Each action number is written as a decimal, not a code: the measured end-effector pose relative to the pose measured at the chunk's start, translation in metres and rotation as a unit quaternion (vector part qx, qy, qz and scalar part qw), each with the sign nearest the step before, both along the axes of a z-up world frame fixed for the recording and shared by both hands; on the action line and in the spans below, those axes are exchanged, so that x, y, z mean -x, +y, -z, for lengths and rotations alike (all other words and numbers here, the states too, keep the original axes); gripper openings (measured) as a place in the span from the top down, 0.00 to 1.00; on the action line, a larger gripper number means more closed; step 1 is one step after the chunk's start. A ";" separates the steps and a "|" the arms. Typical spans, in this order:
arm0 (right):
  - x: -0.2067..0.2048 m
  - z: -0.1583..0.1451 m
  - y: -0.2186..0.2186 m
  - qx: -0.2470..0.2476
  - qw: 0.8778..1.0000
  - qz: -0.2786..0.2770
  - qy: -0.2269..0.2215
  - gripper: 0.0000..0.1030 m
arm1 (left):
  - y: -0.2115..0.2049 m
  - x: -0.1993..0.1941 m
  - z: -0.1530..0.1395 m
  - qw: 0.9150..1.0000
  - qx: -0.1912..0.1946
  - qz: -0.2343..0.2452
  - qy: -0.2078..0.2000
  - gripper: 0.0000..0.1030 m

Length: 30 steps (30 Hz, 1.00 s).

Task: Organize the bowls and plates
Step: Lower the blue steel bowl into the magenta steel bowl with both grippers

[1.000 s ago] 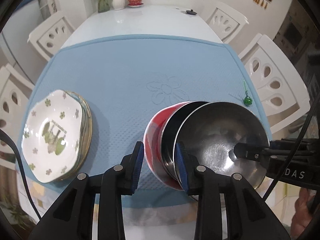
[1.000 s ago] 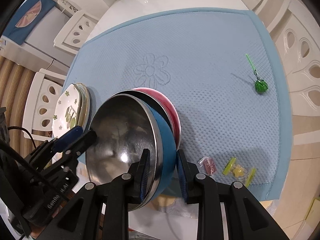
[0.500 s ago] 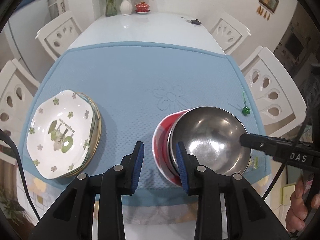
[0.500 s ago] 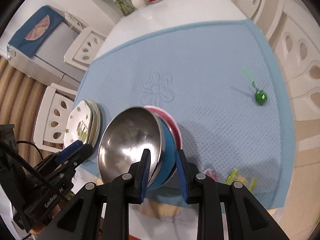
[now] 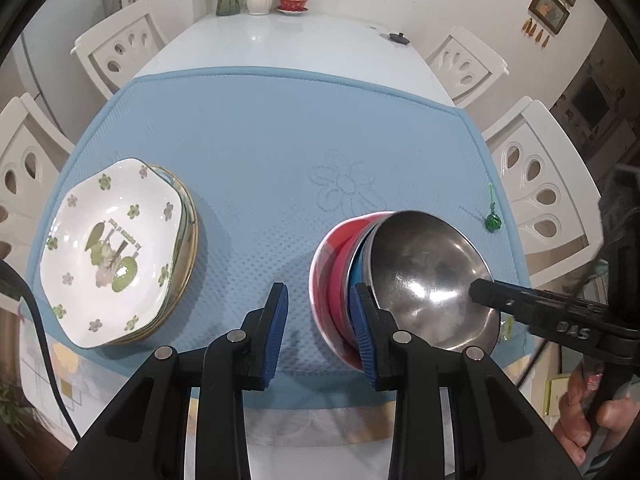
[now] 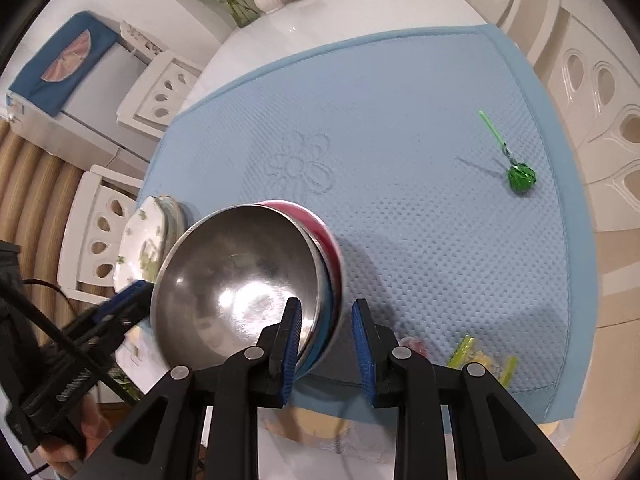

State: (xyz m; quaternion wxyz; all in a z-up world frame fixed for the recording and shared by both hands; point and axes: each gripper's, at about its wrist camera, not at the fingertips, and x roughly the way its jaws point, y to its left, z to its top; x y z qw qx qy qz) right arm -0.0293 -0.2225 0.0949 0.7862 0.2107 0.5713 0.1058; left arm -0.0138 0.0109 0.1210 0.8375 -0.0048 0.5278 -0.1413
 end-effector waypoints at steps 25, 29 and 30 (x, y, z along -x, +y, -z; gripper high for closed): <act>0.014 -0.018 0.047 0.139 0.979 -0.093 -0.112 0.76 | -0.016 0.003 0.017 0.998 0.061 0.019 -0.009 0.71; 0.009 -0.014 0.036 0.102 0.988 -0.077 -0.084 0.76 | -0.015 0.001 0.017 0.998 0.046 0.029 -0.010 0.71; 0.006 -0.012 0.029 0.081 0.992 -0.071 -0.068 0.76 | -0.011 0.000 0.017 0.999 0.044 0.022 -0.007 0.71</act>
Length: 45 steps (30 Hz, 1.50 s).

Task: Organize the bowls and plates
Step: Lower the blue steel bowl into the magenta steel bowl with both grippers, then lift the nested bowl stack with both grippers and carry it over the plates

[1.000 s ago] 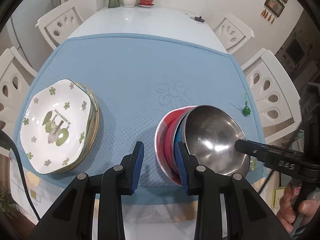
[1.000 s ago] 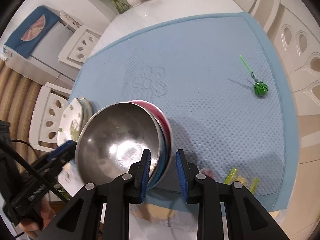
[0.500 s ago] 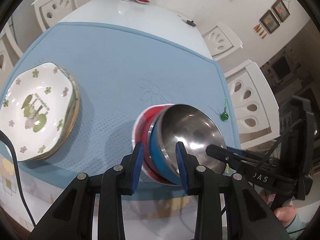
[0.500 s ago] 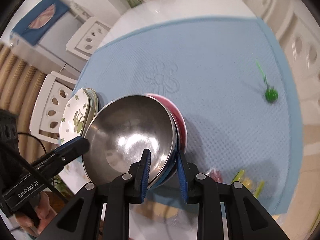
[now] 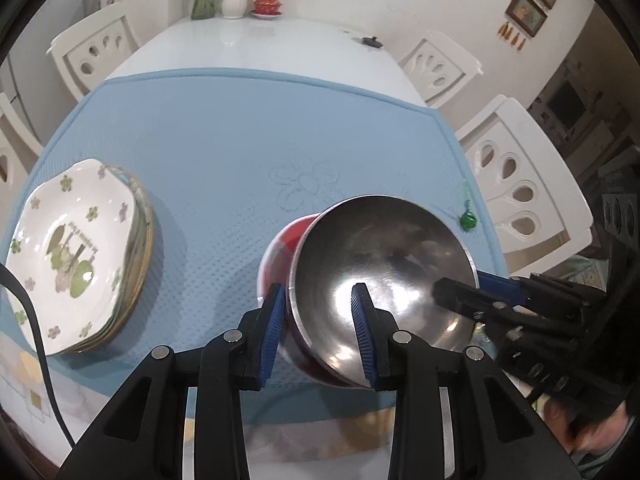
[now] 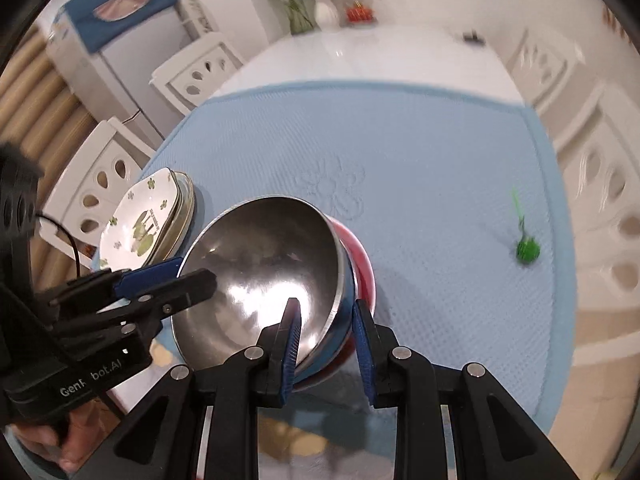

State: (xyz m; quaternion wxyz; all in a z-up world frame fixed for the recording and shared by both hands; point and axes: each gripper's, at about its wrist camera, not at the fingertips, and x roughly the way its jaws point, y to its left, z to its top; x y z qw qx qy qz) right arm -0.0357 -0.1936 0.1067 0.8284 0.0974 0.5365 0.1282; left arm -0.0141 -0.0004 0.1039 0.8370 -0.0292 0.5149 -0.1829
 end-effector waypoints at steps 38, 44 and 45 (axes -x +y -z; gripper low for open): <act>-0.031 0.065 -0.017 -0.134 0.982 0.040 0.126 0.55 | 0.022 -0.023 0.063 0.977 0.141 -0.106 0.120 0.71; -0.028 0.059 -0.007 -0.098 0.991 0.026 0.089 0.56 | 0.021 -0.022 0.062 0.981 0.136 -0.092 0.101 0.69; -0.028 0.058 -0.005 -0.094 0.992 0.023 0.084 0.56 | 0.020 -0.023 0.062 0.982 0.135 -0.088 0.099 0.69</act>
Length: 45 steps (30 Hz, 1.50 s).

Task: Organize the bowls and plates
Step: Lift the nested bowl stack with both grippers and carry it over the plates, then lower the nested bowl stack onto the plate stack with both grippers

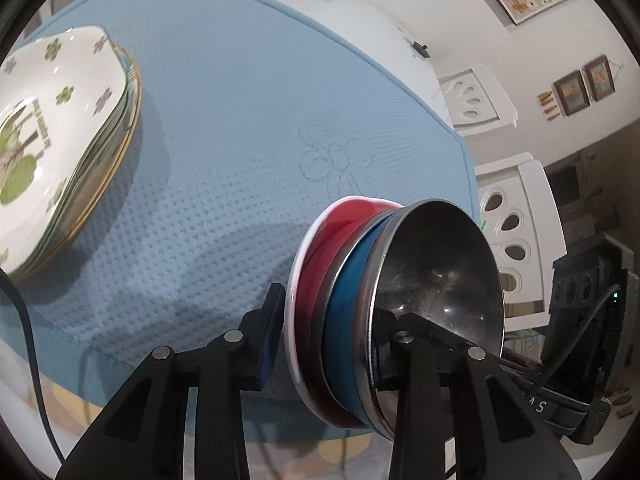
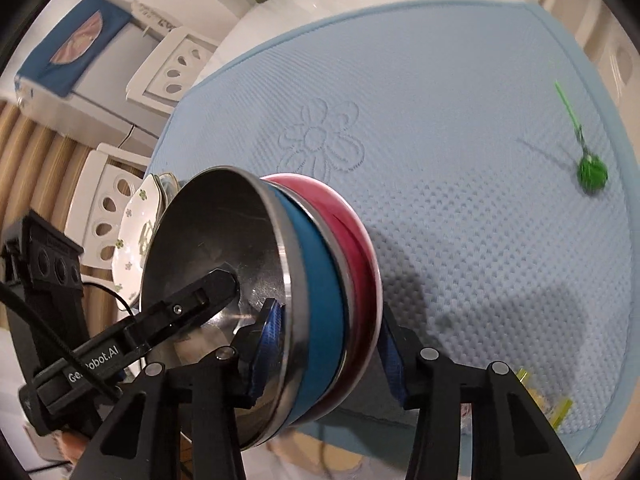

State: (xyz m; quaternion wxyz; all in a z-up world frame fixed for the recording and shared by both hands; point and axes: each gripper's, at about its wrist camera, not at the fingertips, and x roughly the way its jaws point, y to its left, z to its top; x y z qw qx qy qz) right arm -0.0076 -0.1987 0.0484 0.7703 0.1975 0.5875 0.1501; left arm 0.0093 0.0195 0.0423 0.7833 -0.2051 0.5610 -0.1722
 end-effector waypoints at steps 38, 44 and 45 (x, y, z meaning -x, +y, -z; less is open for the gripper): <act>-0.069 -0.114 0.241 0.010 0.998 -0.061 -0.021 0.58 | 0.203 -0.032 -0.104 0.994 -0.081 -0.056 -0.044 0.71; -0.081 -0.070 0.267 0.028 0.998 -0.041 0.034 0.58 | 0.221 -0.057 -0.056 0.996 -0.082 -0.022 0.002 0.71; -0.082 -0.064 0.269 0.030 0.998 -0.036 0.043 0.58 | 0.222 -0.060 -0.050 0.997 -0.080 -0.014 0.009 0.71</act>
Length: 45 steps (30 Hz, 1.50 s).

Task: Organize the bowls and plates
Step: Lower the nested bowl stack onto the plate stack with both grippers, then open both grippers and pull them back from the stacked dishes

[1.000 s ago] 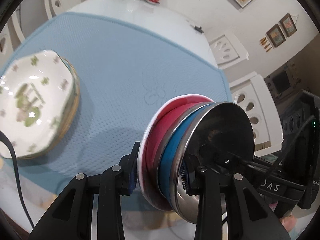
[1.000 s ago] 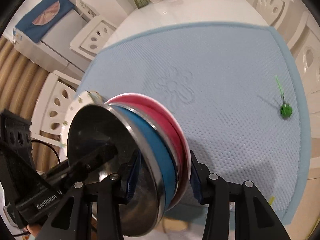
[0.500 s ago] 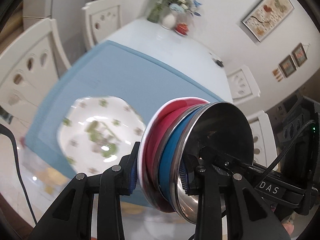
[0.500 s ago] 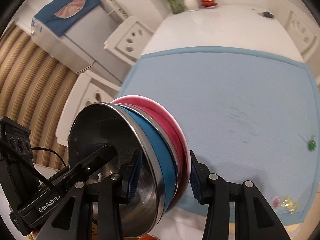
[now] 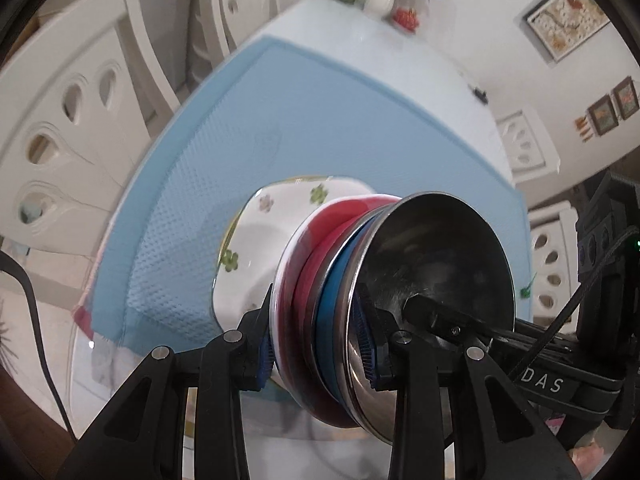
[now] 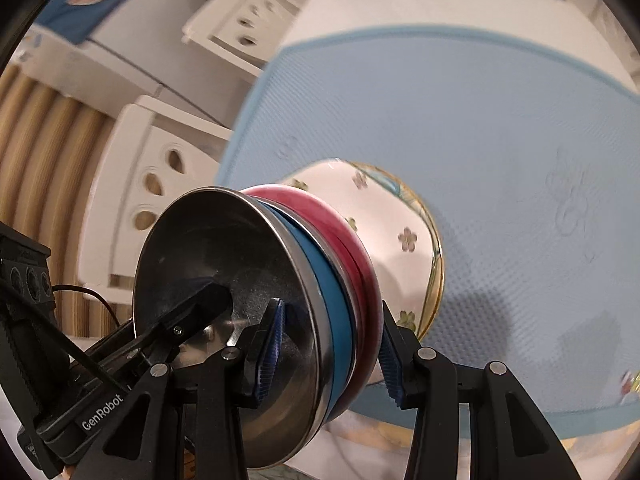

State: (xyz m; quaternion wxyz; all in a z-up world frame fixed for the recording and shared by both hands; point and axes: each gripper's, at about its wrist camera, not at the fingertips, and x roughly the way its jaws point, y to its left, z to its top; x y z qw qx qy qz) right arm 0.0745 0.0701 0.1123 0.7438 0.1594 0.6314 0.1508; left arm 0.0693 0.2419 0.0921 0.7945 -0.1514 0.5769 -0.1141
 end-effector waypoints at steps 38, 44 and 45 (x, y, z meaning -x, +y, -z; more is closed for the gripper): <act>0.060 -0.095 0.002 0.076 0.981 0.047 -0.169 0.51 | 0.014 0.005 -0.060 0.990 -0.005 0.054 -0.127 0.71; 0.111 -0.135 -0.001 0.149 0.960 0.009 -0.238 0.48 | -0.008 0.055 -0.112 0.980 -0.015 0.047 -0.195 0.68; 0.120 -0.140 -0.004 0.153 0.959 0.012 -0.240 0.47 | -0.011 0.065 -0.119 0.978 -0.011 0.046 -0.201 0.68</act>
